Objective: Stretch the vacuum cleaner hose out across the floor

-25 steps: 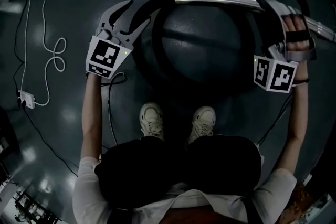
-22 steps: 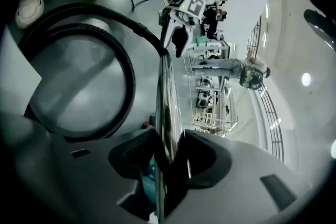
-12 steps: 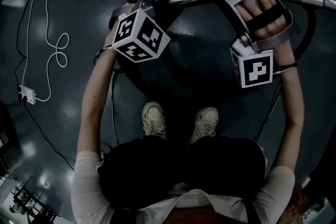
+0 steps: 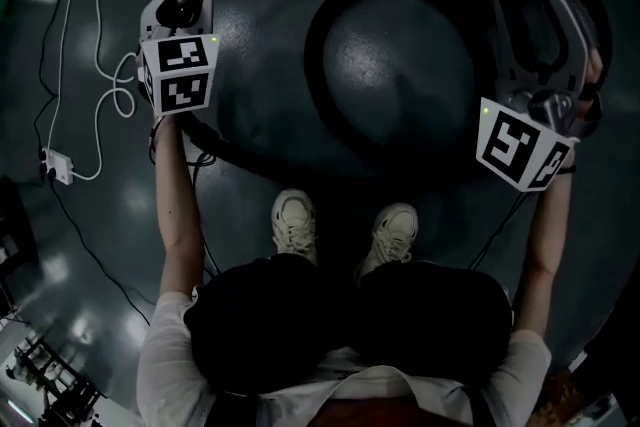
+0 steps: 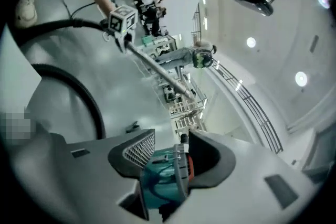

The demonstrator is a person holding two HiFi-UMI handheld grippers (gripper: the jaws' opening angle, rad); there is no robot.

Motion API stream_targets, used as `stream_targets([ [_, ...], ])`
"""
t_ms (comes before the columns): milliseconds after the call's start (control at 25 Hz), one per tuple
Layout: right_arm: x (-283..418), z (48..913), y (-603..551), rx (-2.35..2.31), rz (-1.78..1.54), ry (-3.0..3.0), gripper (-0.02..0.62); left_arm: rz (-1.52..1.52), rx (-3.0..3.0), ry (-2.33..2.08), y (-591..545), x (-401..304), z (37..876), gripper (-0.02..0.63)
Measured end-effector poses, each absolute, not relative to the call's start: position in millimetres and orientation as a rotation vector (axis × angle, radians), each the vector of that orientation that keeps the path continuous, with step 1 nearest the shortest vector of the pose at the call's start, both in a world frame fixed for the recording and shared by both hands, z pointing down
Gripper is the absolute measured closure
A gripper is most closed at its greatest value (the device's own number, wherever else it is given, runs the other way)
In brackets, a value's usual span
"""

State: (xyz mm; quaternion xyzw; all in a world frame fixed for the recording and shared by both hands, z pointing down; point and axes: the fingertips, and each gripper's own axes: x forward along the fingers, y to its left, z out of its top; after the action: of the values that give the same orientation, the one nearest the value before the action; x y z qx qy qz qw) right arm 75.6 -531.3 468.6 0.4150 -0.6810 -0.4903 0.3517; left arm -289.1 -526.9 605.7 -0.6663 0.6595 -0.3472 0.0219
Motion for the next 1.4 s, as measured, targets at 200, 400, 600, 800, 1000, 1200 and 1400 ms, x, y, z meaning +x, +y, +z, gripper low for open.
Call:
stream_targets([
  [200,57.5,546.0,-524.4,0.897,-1.247,-1.699,0.402,-1.149,-1.838,2.35,-487.3,-375.2,632.2,0.462],
  [400,33.6,585.9,-514.9,0.822,-1.123,-1.815,0.402,-1.344,-1.831,2.493,-480.6,-418.4,700.8,0.46],
  [600,27.5,606.9,-512.0,0.775,-1.091,-1.81,0.402,-1.804,-1.444,2.288,-477.2,-441.1,737.2,0.46],
  [800,32.0,624.6,-513.4,0.768,-1.027,-1.806,0.402,-2.07,-1.256,2.105,-469.8,-449.9,768.7,0.439],
  [1000,40.0,638.6,-517.7,0.874,-0.805,-1.906,0.402,-1.67,-1.685,2.655,-464.7,-466.2,770.2,0.388],
  [1200,47.0,650.1,-519.9,0.967,-0.48,-2.065,0.402,-1.198,-2.085,2.921,-472.2,-475.9,760.7,0.364],
  [1400,50.4,654.6,-519.8,0.98,-0.443,-2.061,0.402,-0.999,-2.024,2.388,-492.1,-444.0,658.6,0.363],
])
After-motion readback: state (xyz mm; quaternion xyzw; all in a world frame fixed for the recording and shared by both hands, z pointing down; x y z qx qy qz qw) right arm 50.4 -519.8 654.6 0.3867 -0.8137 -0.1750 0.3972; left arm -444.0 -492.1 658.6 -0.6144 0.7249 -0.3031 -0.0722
